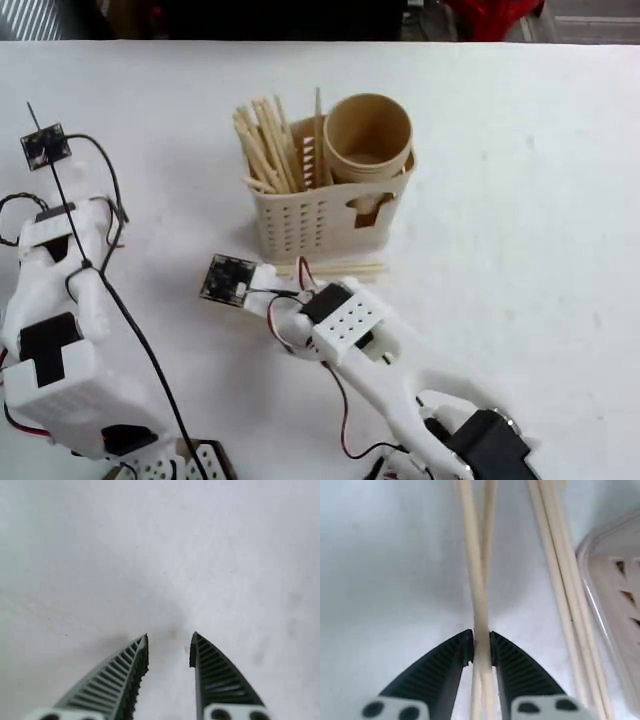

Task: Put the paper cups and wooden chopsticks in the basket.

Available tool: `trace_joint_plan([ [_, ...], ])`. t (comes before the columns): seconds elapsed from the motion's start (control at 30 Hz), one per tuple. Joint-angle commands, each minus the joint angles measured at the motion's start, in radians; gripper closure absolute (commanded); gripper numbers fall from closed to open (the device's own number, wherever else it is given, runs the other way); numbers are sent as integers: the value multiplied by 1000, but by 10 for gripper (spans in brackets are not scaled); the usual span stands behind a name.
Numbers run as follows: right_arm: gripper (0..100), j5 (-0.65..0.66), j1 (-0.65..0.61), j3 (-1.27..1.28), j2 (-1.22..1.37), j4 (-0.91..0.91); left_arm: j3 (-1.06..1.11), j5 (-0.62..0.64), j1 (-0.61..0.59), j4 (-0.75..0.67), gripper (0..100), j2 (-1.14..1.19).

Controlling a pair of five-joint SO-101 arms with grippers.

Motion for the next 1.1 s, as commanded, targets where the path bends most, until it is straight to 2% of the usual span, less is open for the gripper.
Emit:
trace_joint_plan([
  [0.0, 840, 0, 8, -5, -35, 8, -20, 6, 22, -9, 843, -7],
  [0.07, 876, 2, 8, -3, -35, 8, -20, 6, 22, -9, 843, -7],
  [0.17, 988, 2, 8, -3, -35, 7, -20, 6, 22, -9, 843, -7],
  [0.4, 850, 2, 8, 20, -31, -50, -20, 6, 21, -9, 843, -7],
  [0.77, 896, 2, 5, 46, -22, -81, -20, 6, 21, -9, 843, -7],
  [1.07, 916, 0, 24, -28, 163, -140, -20, 6, 19, -8, 843, -7],
])
